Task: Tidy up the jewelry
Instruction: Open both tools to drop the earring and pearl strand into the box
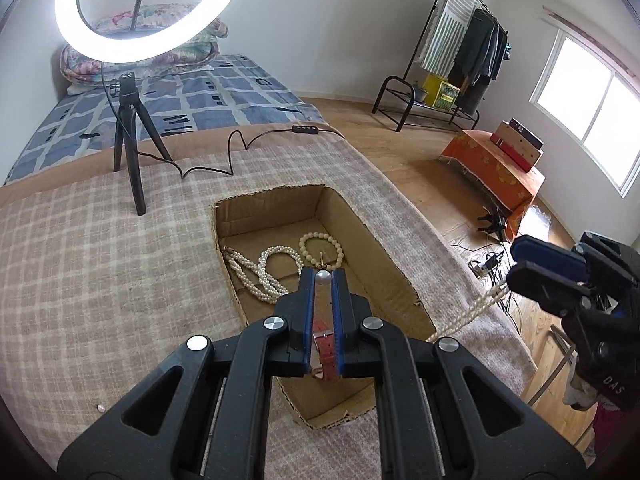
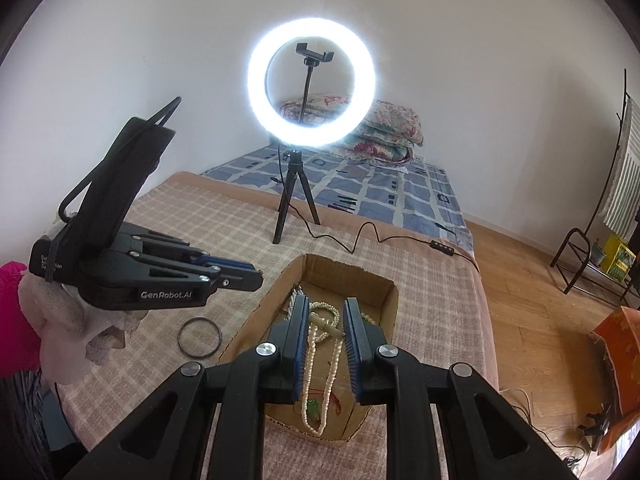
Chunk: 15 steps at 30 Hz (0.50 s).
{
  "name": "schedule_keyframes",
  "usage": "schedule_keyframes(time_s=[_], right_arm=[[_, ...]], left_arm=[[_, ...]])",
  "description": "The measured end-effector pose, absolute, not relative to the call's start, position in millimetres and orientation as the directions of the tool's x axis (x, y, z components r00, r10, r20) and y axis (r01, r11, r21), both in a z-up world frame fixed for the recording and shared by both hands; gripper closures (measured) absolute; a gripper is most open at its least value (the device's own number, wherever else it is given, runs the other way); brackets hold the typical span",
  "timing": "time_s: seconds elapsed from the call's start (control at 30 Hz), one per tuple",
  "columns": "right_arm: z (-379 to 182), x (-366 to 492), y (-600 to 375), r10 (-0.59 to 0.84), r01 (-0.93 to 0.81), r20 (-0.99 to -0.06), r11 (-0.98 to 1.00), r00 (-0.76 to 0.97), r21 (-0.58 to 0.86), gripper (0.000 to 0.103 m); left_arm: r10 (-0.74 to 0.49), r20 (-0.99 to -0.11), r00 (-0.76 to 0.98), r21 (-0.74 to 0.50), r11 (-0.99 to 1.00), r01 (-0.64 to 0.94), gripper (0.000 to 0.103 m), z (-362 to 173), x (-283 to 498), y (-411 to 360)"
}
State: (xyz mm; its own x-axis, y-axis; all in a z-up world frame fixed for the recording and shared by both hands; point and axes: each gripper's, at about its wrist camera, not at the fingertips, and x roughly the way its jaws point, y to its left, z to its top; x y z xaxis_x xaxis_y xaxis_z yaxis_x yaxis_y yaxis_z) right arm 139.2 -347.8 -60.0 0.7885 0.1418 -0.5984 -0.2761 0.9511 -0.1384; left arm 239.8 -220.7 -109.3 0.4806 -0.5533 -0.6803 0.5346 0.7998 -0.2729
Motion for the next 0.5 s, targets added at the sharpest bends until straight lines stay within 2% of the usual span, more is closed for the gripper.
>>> schedule_keyframes(time_s=[0.5], right_arm=[[-120,163,-362,0.148,-0.262,-0.683,0.963,0.715,-0.067,0.087]], left_arm=[[-0.515,-0.725,0.457,-0.259,0.819,0.511,0.097,-145,271,-247]])
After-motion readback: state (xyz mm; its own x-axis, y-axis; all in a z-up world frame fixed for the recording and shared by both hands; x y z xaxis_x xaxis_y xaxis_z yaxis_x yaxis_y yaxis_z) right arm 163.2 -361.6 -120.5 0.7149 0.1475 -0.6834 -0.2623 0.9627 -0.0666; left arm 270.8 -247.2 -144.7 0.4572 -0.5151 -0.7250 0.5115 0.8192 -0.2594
